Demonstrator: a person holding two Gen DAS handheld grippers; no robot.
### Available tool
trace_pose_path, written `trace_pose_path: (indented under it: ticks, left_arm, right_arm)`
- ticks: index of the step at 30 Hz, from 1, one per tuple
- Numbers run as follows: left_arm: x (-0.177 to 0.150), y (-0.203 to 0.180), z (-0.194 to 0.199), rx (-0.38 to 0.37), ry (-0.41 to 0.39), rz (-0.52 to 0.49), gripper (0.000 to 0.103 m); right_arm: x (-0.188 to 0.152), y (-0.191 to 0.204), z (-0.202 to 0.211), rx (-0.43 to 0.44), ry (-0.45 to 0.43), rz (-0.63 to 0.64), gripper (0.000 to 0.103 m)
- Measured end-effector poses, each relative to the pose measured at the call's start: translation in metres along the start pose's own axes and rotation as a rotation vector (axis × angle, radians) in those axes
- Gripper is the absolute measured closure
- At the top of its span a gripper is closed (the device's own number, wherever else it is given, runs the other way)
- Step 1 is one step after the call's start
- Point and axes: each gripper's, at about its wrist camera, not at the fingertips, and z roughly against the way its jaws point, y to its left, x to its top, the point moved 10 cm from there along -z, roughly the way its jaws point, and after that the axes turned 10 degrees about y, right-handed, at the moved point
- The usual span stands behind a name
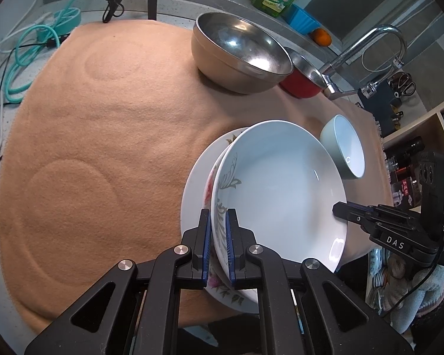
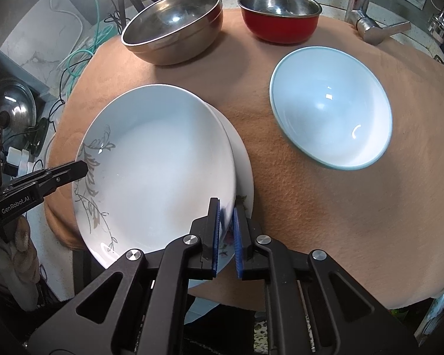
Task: Organize plates and bowls
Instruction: 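Lift the leaf-pattern plate with both grippers and lower it onto the rose plate, then open both grippers to release the leaf-pattern plate on the stack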
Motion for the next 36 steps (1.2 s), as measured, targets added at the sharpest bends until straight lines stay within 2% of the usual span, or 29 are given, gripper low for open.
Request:
trace_pose_path:
  ticks: [14, 22, 34, 35, 36]
  left_arm:
    - [-0.001, 0.001, 0.000, 0.007, 0.001, -0.003, 0.095]
    - [-0.002, 0.001, 0.002, -0.001, 0.003, -0.004, 0.095]
    - [0.014, 0.008, 0.025, 0.000, -0.058, 0.006, 0.094]
    - [0.017, 0.009, 0.026, -0.003, -0.063, 0.011, 0.094]
    - [0.019, 0.009, 0.027, -0.004, -0.066, 0.013, 0.092]
  right_arm:
    - [0.000, 0.002, 0.001, -0.028, 0.000, 0.019, 0.093]
    - [0.000, 0.002, 0.002, -0.012, 0.002, 0.011, 0.093]
    - [0.008, -0.005, 0.025, 0.005, -0.059, -0.016, 0.092]
    - [0.010, -0.006, 0.029, 0.011, -0.070, -0.021, 0.090]
    - [0.012, -0.006, 0.034, 0.019, -0.084, -0.026, 0.081]
